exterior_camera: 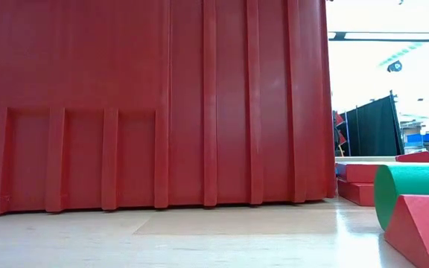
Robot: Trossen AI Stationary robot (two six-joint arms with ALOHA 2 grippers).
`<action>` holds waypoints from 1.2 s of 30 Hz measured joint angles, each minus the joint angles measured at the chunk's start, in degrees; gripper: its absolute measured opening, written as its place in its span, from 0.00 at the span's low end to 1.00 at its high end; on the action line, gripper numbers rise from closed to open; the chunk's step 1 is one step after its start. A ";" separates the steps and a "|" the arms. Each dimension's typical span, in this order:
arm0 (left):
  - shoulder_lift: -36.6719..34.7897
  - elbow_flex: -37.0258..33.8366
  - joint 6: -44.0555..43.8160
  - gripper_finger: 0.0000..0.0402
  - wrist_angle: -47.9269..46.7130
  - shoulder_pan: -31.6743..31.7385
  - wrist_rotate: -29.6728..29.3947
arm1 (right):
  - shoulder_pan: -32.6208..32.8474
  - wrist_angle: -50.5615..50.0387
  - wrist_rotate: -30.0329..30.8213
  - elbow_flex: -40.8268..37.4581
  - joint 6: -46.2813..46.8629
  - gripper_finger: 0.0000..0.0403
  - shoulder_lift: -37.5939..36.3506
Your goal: Sort blocks
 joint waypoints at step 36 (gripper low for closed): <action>5.46 -0.03 -4.16 0.10 2.42 -2.90 -1.45 | -0.01 -0.06 0.00 0.02 1.09 0.00 0.02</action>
